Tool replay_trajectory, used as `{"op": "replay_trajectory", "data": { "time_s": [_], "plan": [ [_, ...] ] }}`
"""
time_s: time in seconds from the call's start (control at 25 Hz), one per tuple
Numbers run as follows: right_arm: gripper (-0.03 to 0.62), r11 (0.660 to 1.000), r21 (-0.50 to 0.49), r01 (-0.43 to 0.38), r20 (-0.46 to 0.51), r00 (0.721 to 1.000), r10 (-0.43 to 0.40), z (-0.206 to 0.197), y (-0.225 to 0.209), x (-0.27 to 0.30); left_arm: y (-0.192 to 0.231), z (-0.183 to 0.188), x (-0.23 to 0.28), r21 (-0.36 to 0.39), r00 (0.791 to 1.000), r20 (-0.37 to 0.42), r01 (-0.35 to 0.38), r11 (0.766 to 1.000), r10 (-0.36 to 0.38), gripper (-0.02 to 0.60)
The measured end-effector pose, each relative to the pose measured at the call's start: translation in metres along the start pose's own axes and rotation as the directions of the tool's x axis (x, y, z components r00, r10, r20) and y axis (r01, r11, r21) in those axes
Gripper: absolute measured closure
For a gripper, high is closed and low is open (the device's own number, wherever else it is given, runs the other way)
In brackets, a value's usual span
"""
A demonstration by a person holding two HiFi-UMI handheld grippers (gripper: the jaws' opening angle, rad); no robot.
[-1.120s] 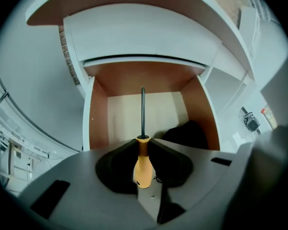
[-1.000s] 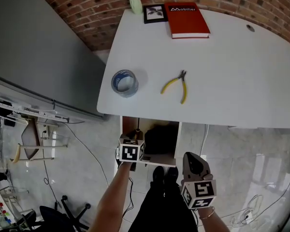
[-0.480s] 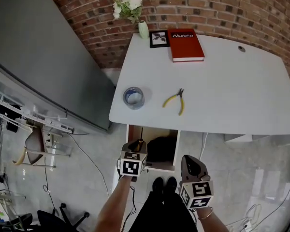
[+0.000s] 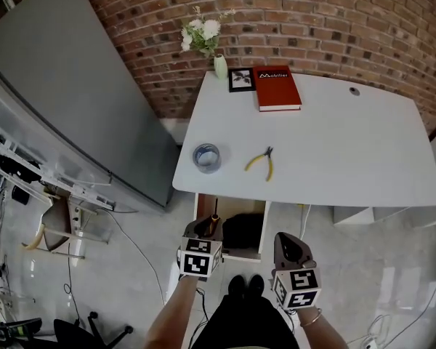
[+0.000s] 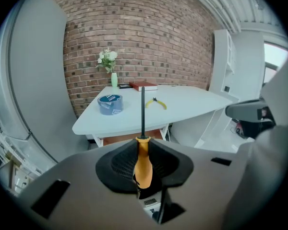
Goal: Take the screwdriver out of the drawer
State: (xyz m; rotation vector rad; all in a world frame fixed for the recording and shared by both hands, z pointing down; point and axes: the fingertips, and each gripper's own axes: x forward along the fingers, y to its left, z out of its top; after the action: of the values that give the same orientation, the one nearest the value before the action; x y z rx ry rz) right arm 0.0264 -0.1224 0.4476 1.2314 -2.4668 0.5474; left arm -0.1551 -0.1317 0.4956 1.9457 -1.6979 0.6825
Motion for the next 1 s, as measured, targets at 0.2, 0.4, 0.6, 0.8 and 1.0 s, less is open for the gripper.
{"op": "replay_trajectory", "data": {
  "time_s": [0.2,0.4,0.6,0.8,1.0],
  "plan": [
    [0.592,1.000,-0.016,-0.008,0.022,1.000,0.008,0.016,0.003,-0.010,-0.009,0.008,-0.021,-0.012,0.999,0.038,0.003,1.000,-0.002,0.517],
    [0.592,0.999,-0.038,-0.008,0.044,0.999,0.009,0.032,0.007,-0.019,-0.014,0.026,-0.046,-0.022,0.996,0.085,0.013,1.000,-0.011,0.517],
    [0.592,0.999,-0.054,-0.007,0.053,0.999,0.010,0.039,0.005,-0.027,-0.021,0.042,-0.068,-0.025,0.990,0.138,0.014,1.000,-0.011,0.517],
    [0.592,0.998,-0.061,-0.007,0.069,0.998,0.012,0.047,0.004,-0.036,-0.023,0.053,-0.086,-0.040,0.984,0.177,0.012,0.999,-0.004,0.517],
    [0.592,0.996,-0.091,-0.021,0.069,0.997,0.027,0.052,0.008,-0.040,-0.022,0.058,-0.096,-0.042,0.980,0.197,0.003,0.999,0.005,0.517]
  ]
}}
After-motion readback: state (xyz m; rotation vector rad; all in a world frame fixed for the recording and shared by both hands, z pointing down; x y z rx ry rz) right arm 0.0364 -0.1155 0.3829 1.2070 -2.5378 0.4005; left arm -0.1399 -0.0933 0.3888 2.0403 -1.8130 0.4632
